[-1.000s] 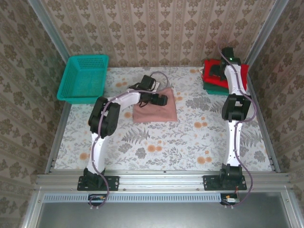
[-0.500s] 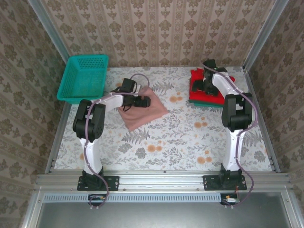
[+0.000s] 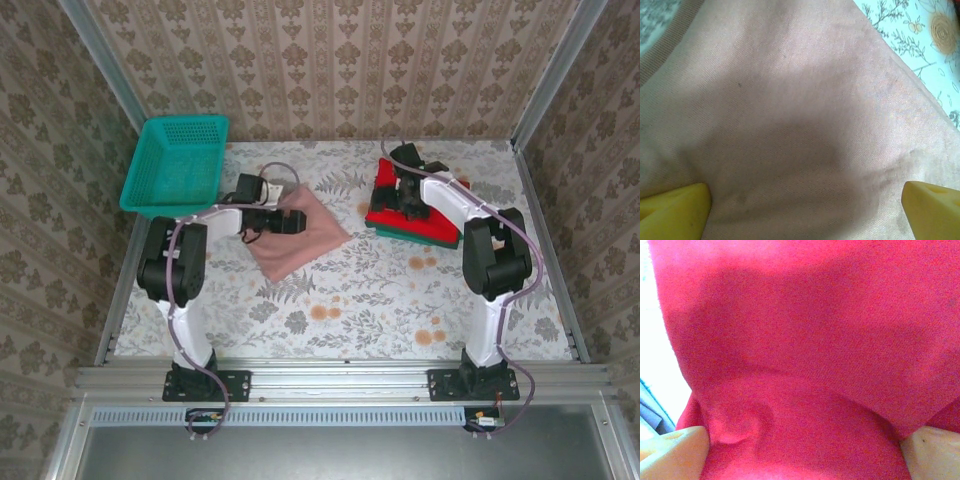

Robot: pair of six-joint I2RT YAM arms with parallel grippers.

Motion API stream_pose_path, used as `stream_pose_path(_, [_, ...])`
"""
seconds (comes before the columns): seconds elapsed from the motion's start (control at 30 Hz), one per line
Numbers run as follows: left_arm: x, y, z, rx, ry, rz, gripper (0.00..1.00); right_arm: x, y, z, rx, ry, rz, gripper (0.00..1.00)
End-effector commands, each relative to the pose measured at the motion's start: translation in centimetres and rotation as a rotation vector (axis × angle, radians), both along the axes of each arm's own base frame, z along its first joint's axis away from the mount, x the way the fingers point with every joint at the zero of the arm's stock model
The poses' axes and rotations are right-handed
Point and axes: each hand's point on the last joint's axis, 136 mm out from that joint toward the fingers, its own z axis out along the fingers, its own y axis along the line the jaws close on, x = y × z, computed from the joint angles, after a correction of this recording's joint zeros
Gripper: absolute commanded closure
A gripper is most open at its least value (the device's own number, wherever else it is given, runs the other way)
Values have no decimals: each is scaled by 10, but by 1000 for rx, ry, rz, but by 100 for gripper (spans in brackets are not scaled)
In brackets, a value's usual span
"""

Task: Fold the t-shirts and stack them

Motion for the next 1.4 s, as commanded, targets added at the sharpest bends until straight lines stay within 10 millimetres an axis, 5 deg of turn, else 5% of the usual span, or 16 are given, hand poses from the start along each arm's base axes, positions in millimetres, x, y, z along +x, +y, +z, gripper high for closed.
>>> stream_pose_path(0.0, [-45, 18, -28, -5, 183, -15, 0, -30, 20, -7, -4, 46, 36, 2])
stream_pose_path(0.27, [-33, 30, 26, -61, 69, 60, 0, -89, 15, -39, -50, 137, 75, 4])
stream_pose_path(0.4, [-31, 40, 40, -46, 29, 103, 0, -105, 8, -25, -93, 126, 90, 3])
stream_pose_path(0.73, [-35, 52, 34, -25, 41, 149, 0, -33, -35, 45, -178, -61, -7, 0])
stream_pose_path(1.0, [-44, 59, 36, -16, 38, 176, 0, 14, -78, 19, -182, -26, -110, 0])
stream_pose_path(1.17, [-48, 60, 35, -14, 46, 175, 0, 35, -54, 8, -72, -43, -20, 0])
stream_pose_path(1.37, [-51, 64, 32, -7, 54, 180, 0, 23, -22, 49, -43, -131, 76, 0])
